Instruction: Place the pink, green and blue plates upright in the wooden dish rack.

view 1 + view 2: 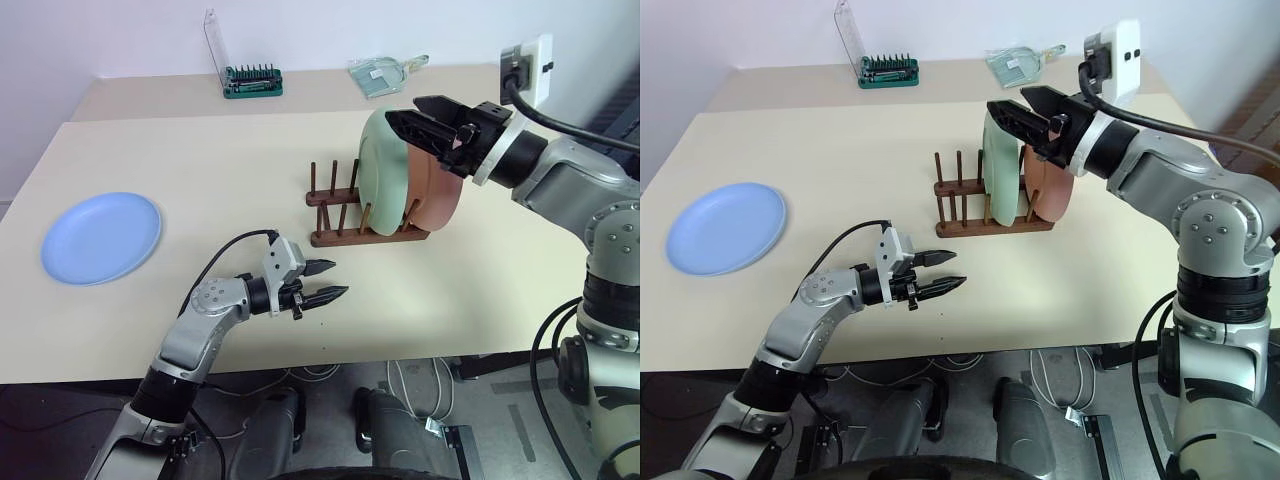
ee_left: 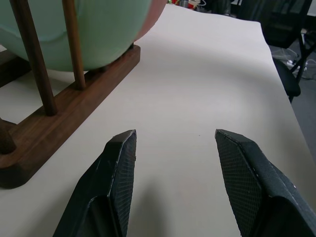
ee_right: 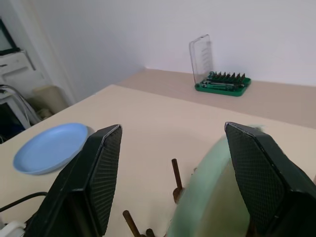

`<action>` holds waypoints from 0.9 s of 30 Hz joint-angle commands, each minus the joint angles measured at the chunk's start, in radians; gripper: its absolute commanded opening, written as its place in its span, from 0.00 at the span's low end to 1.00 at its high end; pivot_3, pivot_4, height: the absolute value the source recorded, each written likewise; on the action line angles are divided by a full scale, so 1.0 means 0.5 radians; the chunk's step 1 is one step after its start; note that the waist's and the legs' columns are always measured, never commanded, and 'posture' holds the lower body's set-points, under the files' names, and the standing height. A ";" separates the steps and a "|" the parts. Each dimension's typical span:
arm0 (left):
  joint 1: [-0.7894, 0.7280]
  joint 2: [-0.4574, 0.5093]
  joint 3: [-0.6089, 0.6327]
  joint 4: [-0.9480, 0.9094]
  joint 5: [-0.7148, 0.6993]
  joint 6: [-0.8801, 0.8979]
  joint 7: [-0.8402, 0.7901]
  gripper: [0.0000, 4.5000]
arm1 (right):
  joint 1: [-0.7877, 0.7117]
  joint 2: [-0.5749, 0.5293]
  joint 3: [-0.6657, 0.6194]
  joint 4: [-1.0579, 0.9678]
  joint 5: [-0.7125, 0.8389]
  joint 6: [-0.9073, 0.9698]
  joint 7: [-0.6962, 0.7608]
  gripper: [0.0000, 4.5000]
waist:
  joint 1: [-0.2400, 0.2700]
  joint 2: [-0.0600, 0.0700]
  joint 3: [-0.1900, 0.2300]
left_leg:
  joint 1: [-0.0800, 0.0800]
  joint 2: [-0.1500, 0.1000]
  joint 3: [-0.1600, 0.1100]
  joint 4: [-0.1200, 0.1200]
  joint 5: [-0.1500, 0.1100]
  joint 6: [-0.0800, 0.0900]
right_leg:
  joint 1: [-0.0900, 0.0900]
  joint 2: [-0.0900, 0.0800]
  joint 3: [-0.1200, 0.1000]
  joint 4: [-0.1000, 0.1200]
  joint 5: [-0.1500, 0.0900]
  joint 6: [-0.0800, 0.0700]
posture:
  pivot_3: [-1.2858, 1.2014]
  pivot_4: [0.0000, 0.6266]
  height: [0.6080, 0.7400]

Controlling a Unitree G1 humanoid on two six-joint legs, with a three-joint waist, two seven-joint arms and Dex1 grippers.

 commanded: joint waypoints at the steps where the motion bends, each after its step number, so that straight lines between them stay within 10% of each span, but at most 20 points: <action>1: -0.009 -0.005 0.034 -0.037 0.021 -0.063 0.045 0.58 | -0.034 -0.020 -0.032 -0.088 -0.168 -0.141 0.124 0.74 | 0.000 0.000 0.000 | -0.001 0.000 0.000 0.000 0.000 0.000 | -0.001 0.000 0.000 0.000 0.000 0.000 | 0.52 0.24 0.97; 7: -0.082 -0.044 0.748 -0.125 -0.073 0.071 0.760 0.99 | 0.061 -0.243 0.335 -0.411 -0.823 -0.641 0.682 0.76 | -0.006 -0.003 0.002 | -0.008 0.001 0.001 0.000 0.000 0.000 | -0.011 0.002 -0.001 0.002 0.004 0.009 | 0.52 0.24 0.97; 18: -0.259 0.021 1.685 -0.419 0.418 1.023 2.282 0.99 | 0.019 -0.065 0.465 -0.204 -1.123 -0.906 1.008 0.76 | 0.037 -0.023 0.009 | -0.008 -0.003 0.003 0.011 -0.001 0.000 | -0.007 0.000 -0.002 0.002 0.013 0.021 | 0.52 0.24 0.97; 27: -0.346 -0.153 2.147 -0.457 0.380 1.757 2.455 0.99 | 0.015 0.047 0.464 -0.192 -1.100 -0.921 1.262 0.76 | 0.058 -0.034 0.006 | -0.008 -0.003 0.004 0.011 -0.005 -0.008 | -0.010 0.003 -0.001 0.004 0.016 0.025 | 0.52 0.24 0.97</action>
